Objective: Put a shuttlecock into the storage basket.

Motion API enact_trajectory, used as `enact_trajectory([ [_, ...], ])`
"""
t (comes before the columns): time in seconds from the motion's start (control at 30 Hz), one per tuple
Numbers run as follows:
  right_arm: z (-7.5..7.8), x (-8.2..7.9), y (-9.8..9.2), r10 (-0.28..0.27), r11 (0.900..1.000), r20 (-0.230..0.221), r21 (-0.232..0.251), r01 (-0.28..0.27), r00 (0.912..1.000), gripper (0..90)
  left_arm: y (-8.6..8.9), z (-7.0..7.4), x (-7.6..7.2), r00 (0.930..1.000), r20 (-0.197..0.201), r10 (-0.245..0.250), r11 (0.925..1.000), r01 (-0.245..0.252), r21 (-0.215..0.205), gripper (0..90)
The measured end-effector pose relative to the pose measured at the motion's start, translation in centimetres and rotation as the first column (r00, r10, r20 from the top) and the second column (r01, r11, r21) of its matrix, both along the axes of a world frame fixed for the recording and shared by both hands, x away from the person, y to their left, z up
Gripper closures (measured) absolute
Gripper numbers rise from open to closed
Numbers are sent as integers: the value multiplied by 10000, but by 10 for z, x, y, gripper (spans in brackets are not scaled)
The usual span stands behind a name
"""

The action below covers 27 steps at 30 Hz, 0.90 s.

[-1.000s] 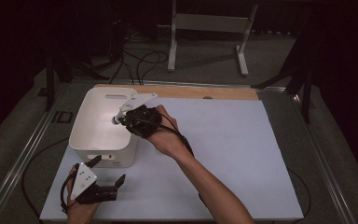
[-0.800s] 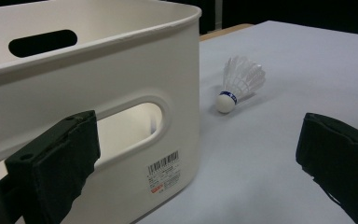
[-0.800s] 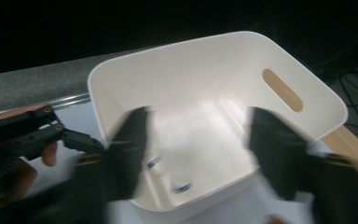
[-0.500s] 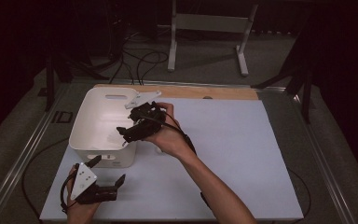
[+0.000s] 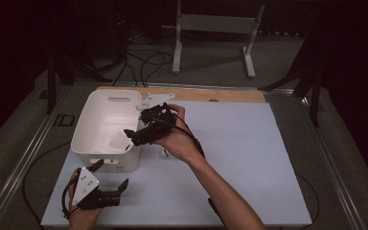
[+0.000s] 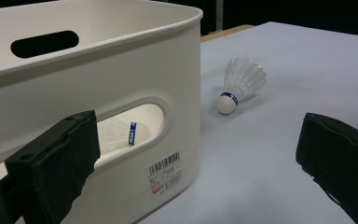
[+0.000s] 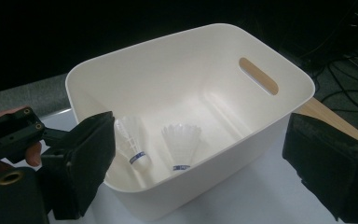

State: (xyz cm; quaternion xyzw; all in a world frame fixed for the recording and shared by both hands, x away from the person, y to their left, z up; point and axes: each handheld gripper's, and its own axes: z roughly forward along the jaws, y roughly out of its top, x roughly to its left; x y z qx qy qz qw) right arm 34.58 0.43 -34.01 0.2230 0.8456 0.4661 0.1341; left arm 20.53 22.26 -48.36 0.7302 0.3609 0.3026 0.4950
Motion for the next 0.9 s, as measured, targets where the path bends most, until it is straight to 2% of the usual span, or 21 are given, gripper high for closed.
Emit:
enact_trajectory([
  [0.43,2,1,-16,-282,9988,255,402,272,9993,94,-1,0,1,10000,-1,-9,10000,9,-15,3],
  [0.83,-3,3,-33,-587,9974,329,444,573,9977,94,-2,-1,1,10000,-33,-43,10000,43,-44,3],
  [0.9,-5,4,-38,-633,9976,372,314,621,9973,94,-1,-1,2,10000,-50,-47,10000,47,-10,3],
])
